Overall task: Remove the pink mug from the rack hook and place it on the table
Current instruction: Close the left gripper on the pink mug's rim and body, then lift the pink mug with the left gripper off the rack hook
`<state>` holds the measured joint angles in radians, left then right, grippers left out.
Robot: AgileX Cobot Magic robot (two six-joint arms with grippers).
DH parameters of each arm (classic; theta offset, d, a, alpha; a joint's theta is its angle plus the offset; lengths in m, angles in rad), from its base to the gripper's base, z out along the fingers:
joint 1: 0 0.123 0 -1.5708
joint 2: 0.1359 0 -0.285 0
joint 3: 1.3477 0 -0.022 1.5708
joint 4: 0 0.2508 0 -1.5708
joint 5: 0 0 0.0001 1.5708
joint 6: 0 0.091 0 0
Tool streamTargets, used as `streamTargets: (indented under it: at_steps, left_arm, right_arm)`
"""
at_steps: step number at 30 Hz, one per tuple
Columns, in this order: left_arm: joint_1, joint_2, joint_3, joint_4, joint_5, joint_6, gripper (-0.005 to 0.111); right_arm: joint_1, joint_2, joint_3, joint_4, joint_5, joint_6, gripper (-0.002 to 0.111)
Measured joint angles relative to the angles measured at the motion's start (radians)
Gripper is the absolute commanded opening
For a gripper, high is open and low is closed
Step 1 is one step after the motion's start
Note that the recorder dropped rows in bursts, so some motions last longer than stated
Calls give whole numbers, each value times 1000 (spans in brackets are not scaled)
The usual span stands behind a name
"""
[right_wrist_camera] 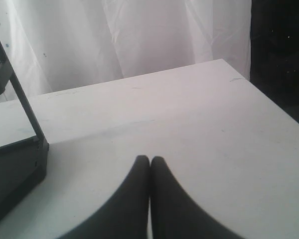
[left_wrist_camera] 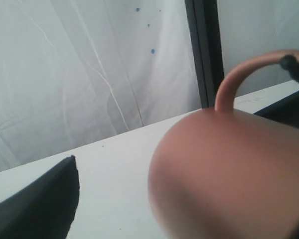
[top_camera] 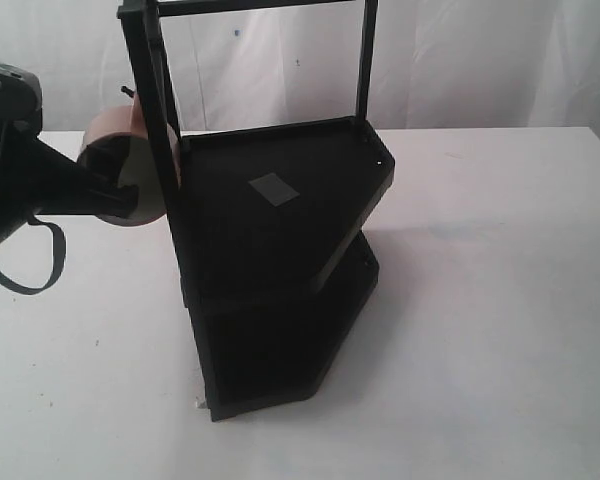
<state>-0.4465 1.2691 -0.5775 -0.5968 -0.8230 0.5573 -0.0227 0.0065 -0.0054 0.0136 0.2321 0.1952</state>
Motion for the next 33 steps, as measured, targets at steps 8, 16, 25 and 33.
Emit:
streamTargets:
  at_steps: [8,16,25,33]
  left_arm:
    - [0,0,0,-33,-14,34,80]
    - [0,26,-35,-51,11,50,80]
    - [0,49,-82,-65,49,91,80]
    - [0,49,-82,-86,71,105,80]
  right_arm:
    - [0,0,0,0,0,2,0]
    - [0,0,0,0,0,2,0]
    - [0,0,0,0,0,2,0]
    - [0,0,0,0,0,2,0]
